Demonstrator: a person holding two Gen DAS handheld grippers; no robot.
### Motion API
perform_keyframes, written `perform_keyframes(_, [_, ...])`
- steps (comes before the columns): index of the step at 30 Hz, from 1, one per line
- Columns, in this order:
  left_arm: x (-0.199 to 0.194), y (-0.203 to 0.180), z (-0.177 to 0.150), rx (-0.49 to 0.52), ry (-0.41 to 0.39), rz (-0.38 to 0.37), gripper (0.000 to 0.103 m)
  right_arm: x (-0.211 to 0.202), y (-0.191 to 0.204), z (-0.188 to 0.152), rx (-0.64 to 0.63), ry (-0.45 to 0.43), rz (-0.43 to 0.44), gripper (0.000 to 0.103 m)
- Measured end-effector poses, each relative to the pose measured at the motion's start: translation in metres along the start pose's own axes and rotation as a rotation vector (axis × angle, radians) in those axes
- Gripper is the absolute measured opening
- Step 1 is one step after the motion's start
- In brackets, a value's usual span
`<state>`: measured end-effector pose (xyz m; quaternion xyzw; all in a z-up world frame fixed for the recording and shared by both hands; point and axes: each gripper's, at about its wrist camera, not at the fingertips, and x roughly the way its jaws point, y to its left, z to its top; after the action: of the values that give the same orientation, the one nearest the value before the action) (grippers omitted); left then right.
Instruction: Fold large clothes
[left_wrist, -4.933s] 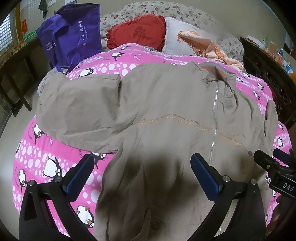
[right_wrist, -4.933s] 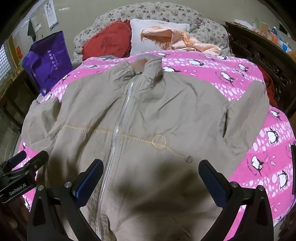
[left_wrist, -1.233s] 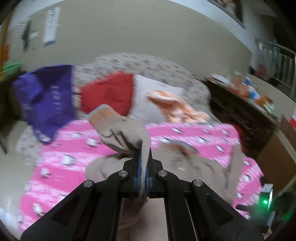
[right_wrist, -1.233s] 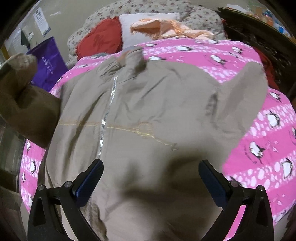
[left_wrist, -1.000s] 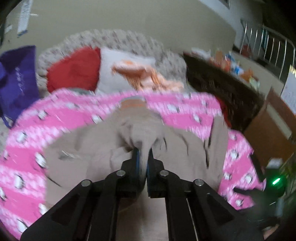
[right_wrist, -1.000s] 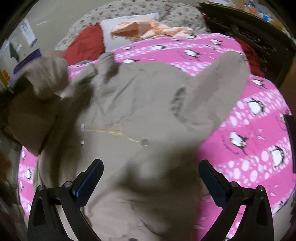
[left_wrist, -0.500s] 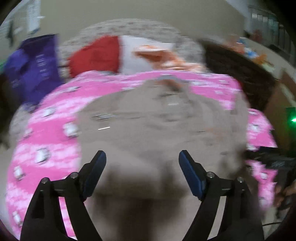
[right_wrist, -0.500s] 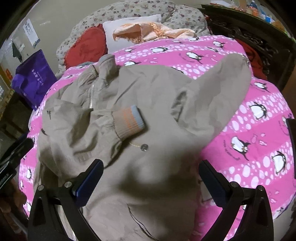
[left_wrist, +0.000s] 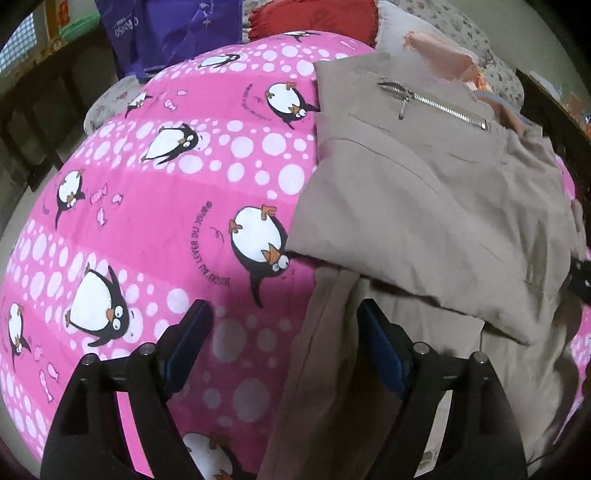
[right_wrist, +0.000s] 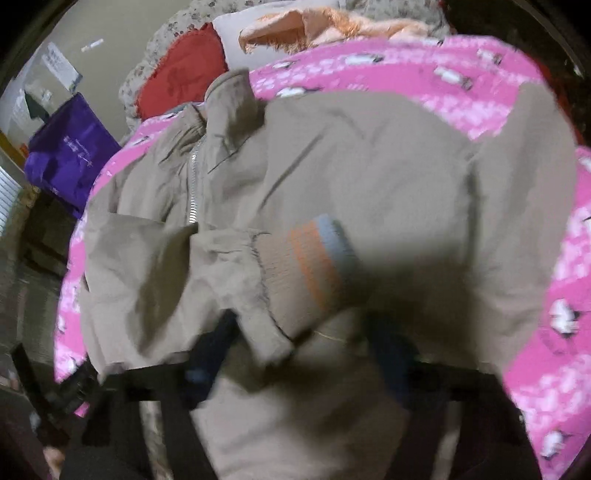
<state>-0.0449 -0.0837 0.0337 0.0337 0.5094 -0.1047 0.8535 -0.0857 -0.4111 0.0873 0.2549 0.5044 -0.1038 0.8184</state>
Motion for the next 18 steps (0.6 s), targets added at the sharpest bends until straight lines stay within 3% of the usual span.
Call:
perform_keyframes(1, [0.0,-0.002,0.0,0.014,-0.004,0.009,0.082,0.004,0.0,0.001,0.01,-0.002,0.034,0.025])
perform_keyframes(3, [0.003,-0.003,0.003,0.026,-0.007,0.017,0.082,0.003,0.002,0.002,0.028,-0.031,0.057,0.021])
perform_keyframes(6, [0.004,-0.001,0.003,0.005,-0.011,0.005,0.082,-0.025,0.008,0.001,-0.016,-0.145,0.061,0.017])
perform_keyframes(9, [0.005,0.004,0.003,-0.005,-0.016,-0.002,0.083,-0.075,0.005,0.0,-0.044,-0.336,-0.024,0.017])
perform_keyframes(11, [0.007,0.002,0.005,0.008,-0.012,0.012,0.084,-0.087,-0.006,0.002,-0.028,-0.396,-0.106,0.018])
perform_keyframes(13, [0.009,-0.001,0.012,0.018,0.001,0.026,0.084,-0.073,-0.015,0.01,-0.012,-0.341,-0.15,0.024])
perform_keyframes(16, [0.007,-0.001,0.021,0.0,0.002,0.008,0.084,-0.046,-0.034,0.013,0.064,-0.16,-0.101,0.033])
perform_keyframes(18, [0.008,-0.002,0.025,-0.004,0.003,0.0,0.084,-0.051,-0.044,0.003,0.139,-0.17,-0.041,0.054])
